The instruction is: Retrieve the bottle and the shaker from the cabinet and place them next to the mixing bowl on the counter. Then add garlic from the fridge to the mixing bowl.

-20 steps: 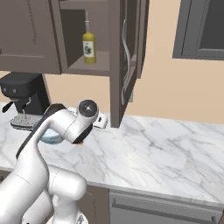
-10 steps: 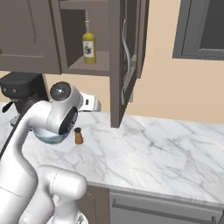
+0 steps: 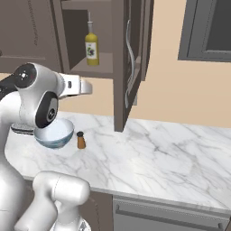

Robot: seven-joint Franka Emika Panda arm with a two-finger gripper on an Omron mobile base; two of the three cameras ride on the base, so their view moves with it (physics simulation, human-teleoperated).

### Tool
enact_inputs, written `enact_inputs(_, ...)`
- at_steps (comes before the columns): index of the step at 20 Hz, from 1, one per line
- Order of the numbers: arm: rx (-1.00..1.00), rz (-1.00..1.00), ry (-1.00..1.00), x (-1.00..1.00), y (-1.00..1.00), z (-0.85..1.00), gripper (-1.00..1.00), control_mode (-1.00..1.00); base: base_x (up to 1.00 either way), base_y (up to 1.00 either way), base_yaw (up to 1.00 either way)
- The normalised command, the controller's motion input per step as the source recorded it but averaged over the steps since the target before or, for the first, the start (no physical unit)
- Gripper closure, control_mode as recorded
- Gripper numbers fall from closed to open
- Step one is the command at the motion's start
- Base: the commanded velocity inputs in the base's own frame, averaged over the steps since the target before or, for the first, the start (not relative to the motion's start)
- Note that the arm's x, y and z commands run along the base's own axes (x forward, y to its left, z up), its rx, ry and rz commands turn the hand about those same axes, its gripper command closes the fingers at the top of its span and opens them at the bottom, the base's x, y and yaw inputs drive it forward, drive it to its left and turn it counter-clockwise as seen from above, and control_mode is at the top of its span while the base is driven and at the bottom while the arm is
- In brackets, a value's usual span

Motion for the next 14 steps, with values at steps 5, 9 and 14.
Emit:
enact_inputs(5, 0.04, -0.02, -0.13, 0.0, 0.06, 0.5, -1.0, -1.0, 0.0, 0.0, 0.0)
enact_inputs(9, 0.08, 0.0, -0.05, 0.0, 0.03, 0.48, -1.0, -1.0, 0.0, 0.0, 0.0)
enact_inputs(14, 0.1, 0.0, 0.0, 0.0, 0.0, 0.52, -1.0, -1.0, 0.0, 0.0, 0.0)
